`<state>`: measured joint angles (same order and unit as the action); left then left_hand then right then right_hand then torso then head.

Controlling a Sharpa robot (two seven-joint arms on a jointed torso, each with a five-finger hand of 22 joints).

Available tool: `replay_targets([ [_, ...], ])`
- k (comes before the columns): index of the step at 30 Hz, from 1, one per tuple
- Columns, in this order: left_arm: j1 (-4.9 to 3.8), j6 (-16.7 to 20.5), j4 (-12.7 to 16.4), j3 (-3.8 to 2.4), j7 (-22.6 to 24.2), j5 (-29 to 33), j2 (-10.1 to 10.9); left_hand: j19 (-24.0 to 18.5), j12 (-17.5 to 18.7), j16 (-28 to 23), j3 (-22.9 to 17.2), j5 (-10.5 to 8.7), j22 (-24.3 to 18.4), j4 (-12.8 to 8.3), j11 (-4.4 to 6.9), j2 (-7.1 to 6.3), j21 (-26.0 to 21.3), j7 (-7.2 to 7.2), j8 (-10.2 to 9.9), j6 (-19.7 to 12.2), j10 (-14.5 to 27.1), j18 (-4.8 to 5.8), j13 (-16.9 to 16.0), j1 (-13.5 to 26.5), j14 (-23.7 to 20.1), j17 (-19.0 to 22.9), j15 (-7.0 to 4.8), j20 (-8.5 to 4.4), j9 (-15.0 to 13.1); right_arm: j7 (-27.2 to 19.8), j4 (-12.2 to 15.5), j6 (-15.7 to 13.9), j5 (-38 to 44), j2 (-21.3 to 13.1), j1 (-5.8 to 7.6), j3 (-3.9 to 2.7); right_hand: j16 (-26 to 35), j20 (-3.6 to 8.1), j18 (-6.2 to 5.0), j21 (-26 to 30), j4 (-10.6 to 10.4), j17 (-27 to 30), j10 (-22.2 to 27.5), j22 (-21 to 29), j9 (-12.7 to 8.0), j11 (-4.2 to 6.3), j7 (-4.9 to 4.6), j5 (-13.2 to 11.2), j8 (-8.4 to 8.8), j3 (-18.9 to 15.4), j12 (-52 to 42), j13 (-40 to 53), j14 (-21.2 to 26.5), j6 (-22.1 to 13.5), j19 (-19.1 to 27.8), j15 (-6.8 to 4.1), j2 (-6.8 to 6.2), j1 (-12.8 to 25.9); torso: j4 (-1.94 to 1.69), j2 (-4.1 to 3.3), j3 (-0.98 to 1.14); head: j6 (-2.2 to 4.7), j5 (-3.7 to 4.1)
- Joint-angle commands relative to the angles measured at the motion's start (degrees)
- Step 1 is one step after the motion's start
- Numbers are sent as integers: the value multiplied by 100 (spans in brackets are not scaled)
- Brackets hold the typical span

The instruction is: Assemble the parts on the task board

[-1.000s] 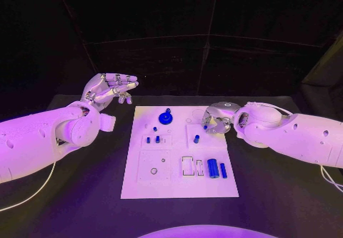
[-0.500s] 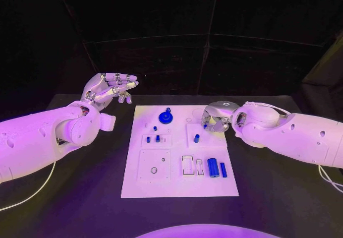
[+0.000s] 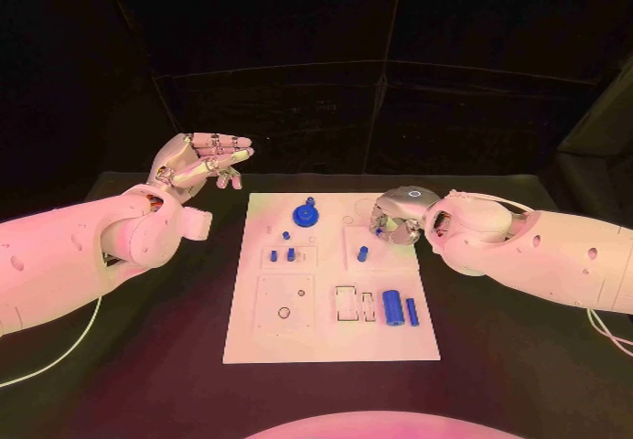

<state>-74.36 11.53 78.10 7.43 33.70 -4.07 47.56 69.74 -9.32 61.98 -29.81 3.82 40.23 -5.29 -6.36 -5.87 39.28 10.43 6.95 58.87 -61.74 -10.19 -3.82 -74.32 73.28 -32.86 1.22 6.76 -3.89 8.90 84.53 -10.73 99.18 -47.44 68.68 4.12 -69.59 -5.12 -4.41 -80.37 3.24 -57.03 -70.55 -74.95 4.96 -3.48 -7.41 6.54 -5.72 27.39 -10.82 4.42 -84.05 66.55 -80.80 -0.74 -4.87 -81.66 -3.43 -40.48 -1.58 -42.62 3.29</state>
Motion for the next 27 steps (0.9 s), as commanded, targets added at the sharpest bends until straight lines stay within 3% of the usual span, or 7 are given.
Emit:
replay_targets([
  [1,-6,-69,-11,-5,63,41,7,-54,-36,-32,16,15,-9,2,-10,57,-23,10,36,49,-44,-37,-2,-17,-35,8,-3,5,-1,116,80,-266,235,-16,-21,18,-41,15,101,-33,26,-8,-16,-139,-5,3,-33,-16,10,22,24,-7,-145,4,-42,-46,23,-8,4,1,3,-1,-6],
  [9,-5,-76,-58,-5,47,42,9,-55,-36,-40,19,15,-12,-4,-10,54,-28,11,35,47,-41,-37,-1,-20,-41,22,-4,4,0,138,234,-745,211,-126,-21,14,-66,11,110,-62,28,-31,-5,-179,-9,-5,-39,-18,26,32,46,-11,-146,-6,-60,-40,18,17,-3,5,-4,1,7],
  [19,-5,-77,-107,-5,29,89,10,-56,-36,-47,21,14,-15,-9,-12,52,-32,13,33,44,-36,-37,0,-21,-47,34,-4,4,1,149,620,-941,32,-383,-12,-11,-84,10,115,-79,29,-53,-5,-202,-9,-6,-39,-18,29,33,51,-11,-149,-4,-72,-38,13,26,-1,8,-7,-1,20],
  [23,-5,-81,-113,-5,24,93,10,-56,-36,-47,21,14,-15,-9,-12,52,-32,13,33,44,-36,-37,0,-21,-47,34,-4,4,1,118,877,-1039,-82,-491,-9,-116,-89,9,117,-84,32,-57,-5,-209,-9,-5,-39,-17,30,34,54,-11,-150,-4,-76,-38,9,26,-1,5,-5,0,13],
  [27,-5,-85,-114,-5,18,94,5,-56,-36,-47,21,14,-15,-9,-12,52,-32,13,33,44,-36,-37,0,-21,-47,34,-4,4,1,53,1202,-1159,-218,-563,-7,-171,-99,9,118,-90,42,-65,-5,-216,-9,-5,-39,-7,34,40,60,-11,-151,-3,-78,-38,2,24,-2,7,-7,1,-6],
])
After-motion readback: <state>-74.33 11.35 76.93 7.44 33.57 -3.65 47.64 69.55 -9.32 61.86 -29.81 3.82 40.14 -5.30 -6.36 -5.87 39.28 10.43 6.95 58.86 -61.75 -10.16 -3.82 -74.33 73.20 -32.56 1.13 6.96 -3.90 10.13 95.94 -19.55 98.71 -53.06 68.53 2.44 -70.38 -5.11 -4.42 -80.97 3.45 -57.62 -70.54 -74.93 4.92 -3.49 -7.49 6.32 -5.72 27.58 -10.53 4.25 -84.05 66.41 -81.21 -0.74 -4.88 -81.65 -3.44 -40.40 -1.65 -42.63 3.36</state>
